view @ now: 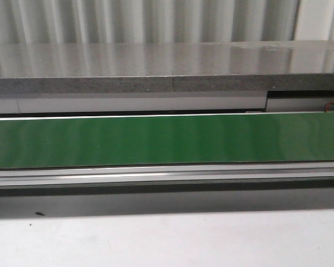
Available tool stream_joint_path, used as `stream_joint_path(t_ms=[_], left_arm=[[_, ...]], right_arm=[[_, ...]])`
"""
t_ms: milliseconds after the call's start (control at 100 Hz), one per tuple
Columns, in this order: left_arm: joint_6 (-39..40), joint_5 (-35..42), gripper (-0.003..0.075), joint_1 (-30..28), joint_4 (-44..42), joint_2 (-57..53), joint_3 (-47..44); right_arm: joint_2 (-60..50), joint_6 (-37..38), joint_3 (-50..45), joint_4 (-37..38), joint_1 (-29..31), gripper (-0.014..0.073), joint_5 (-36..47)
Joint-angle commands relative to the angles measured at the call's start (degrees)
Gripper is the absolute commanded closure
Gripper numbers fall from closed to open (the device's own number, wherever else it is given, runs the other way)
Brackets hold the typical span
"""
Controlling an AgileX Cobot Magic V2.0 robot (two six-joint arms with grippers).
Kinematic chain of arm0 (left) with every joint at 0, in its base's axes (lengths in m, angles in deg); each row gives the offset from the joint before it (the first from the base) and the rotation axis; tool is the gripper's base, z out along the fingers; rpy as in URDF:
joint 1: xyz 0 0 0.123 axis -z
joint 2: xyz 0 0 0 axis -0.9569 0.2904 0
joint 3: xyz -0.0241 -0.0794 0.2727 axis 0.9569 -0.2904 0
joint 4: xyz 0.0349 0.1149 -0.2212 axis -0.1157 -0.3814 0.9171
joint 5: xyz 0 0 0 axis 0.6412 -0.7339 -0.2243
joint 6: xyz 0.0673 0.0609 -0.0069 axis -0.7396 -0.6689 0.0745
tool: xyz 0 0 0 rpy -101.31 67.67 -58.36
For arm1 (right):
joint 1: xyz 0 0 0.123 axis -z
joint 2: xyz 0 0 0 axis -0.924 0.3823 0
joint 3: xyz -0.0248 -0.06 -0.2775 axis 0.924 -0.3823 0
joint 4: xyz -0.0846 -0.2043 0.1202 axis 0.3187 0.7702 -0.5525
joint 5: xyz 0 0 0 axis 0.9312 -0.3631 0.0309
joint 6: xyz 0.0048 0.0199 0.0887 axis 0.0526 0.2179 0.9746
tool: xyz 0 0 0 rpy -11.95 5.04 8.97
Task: Move button from right to left
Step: 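Lift the button and set it on the conveyor belt end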
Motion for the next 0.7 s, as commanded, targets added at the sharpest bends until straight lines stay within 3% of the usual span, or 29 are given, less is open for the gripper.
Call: stream_joint_path(t_ms=[0, 380, 470, 600, 690], left_arm=[[0.6, 4.5, 0.0741, -0.1, 0.2, -1.8, -2.2], [0.6, 4.5, 0.0741, -0.1, 0.2, -1.8, -2.2], [0.6, 4.5, 0.0741, -0.1, 0.2, -1.8, -2.2], [0.6, 4.5, 0.0741, -0.1, 0.2, -1.8, -2.2], [0.6, 4.5, 0.0741, -0.1, 0.2, -1.8, -2.2]], right_arm=[[-0.9, 0.5, 1.3, 0.0, 0.1, 0.0409, 2.2], [0.0, 1.1, 1.3, 0.3, 0.1, 0.0391, 3.7], [0.0, 1.1, 1.3, 0.3, 0.1, 0.0288, 4.1], [0.0, 1.1, 1.3, 0.2, 0.1, 0.0055, 4.7], [-0.4, 1.0, 1.3, 0.0, 0.1, 0.0011, 4.8]])
